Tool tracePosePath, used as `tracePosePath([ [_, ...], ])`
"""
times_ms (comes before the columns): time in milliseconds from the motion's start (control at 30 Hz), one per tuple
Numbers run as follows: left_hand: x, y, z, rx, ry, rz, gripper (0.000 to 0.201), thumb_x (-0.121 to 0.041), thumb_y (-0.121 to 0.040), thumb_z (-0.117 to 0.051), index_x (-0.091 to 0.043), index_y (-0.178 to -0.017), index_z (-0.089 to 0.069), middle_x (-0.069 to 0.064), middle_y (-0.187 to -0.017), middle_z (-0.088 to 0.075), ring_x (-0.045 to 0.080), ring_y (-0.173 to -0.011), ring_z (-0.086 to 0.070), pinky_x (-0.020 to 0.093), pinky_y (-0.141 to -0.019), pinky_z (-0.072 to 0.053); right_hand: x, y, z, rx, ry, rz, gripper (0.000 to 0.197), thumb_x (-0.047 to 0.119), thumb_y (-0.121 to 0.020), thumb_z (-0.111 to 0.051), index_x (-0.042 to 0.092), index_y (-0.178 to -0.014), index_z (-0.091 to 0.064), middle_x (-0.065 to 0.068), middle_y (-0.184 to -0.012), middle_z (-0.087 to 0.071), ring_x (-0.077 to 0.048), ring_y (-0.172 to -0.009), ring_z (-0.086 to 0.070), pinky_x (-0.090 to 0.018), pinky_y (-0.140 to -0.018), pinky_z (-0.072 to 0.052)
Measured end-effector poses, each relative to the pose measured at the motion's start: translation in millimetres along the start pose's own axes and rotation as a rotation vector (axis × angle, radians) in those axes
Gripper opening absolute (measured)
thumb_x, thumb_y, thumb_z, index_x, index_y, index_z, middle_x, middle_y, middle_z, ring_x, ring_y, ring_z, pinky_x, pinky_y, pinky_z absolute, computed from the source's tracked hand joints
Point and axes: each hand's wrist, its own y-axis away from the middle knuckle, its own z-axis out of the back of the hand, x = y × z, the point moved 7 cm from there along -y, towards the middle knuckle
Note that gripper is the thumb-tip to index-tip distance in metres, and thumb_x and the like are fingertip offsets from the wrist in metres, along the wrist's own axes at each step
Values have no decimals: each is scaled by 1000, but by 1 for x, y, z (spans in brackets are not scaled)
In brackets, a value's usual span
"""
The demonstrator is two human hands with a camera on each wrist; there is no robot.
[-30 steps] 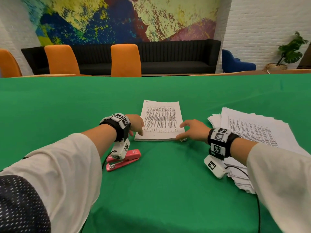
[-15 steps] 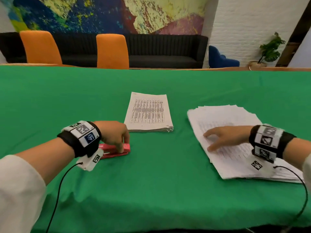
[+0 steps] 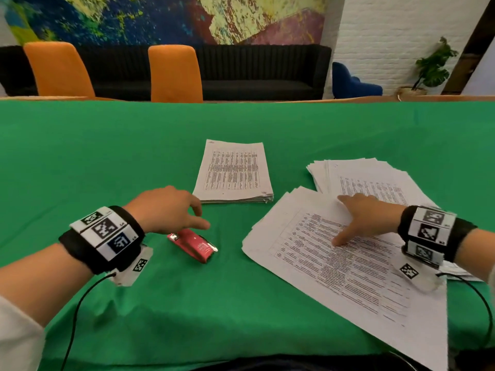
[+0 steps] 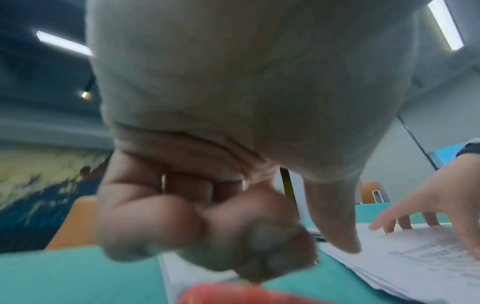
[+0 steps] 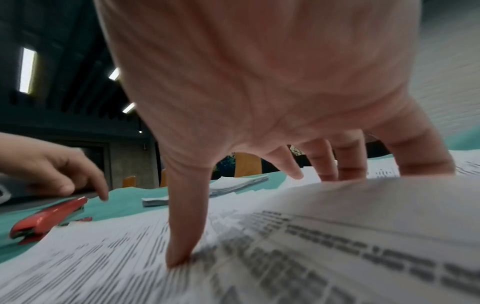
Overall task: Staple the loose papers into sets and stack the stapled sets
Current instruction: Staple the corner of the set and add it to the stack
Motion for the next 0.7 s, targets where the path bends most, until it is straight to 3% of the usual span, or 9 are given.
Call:
tracePosePath([
  [67,-1,5,-12,90,122,39,47,-78,-85,-61,-38,-109,-70,-2,-66,-72,16,-54,-69,29,-60,-58,-3,-3,4,-20,-50,-21,137,66,-57,-93,18,-163,-20,-10,-158,-41,-32,-138,-47,-46,-116,-41],
  [133,-4,9,-17,111,201,63,48,-76,-87,-62,-32,-104,-71,3,-57,-71,18,-48,-69,26,-49,-53,-8,-6,8,-42,-152,-48,115,51,-63,-96,15,-155,-37,-7,-144,-55,-29,-125,-56,-43,-108,-46],
  [200,-3,10,-16,87,208,89,49,-75,-87,-62,-28,-96,-72,0,-54,-70,17,-47,-71,23,-48,-50,-19,-10,11,-47,-266,-57,72,37,-70,-95,16,-131,-62,0,-116,-67,-24,-106,-62,-37,-93,-49],
  [267,-3,15,-18,104,164,106,50,-73,-88,-62,-25,-92,-72,-1,-55,-71,15,-49,-71,21,-49,-49,-30,-11,10,-24,-394,-38,27,28,-74,-93,17,-91,-75,3,-85,-71,-23,-84,-62,-32,-75,-48],
  [333,-3,18,-22,132,127,121,50,-72,-90,-59,-24,-90,-70,0,-57,-72,14,-49,-71,20,-49,-48,-38,-9,8,7,-497,-25,25,30,-75,-92,18,-73,-70,-3,-74,-65,-23,-72,-55,-31,-61,-47],
  [467,-5,22,-22,135,130,109,36,-63,-90,-64,-28,-93,-69,-2,-63,-75,14,-51,-72,24,-48,-55,-35,5,5,32,-591,-44,43,31,-76,-92,24,-106,-62,-11,-97,-75,-25,-73,-69,-31,-57,-56],
  [533,-7,21,-18,88,66,75,21,-50,-88,-68,-35,-102,-68,-9,-74,-74,13,-58,-73,25,-51,-56,-24,10,-2,113,-652,-31,60,25,-73,-95,29,-118,-56,-13,-106,-77,-30,-81,-78,-38,-63,-62],
  [600,-7,19,-18,53,-29,17,33,-34,-88,-64,-45,-118,-59,-15,-84,-65,12,-67,-68,27,-58,-52,-16,11,-5,154,-654,7,62,22,-71,-96,18,-124,-62,-11,-108,-79,-33,-89,-79,-48,-80,-64],
  [700,-4,16,-29,71,40,-41,57,-18,-86,-62,-48,-127,-36,-8,-85,-67,14,-68,-67,35,-62,-59,-1,18,-5,222,-675,66,40,15,-81,-87,4,-116,-70,-12,-104,-80,-35,-96,-78,-55,-95,-60],
])
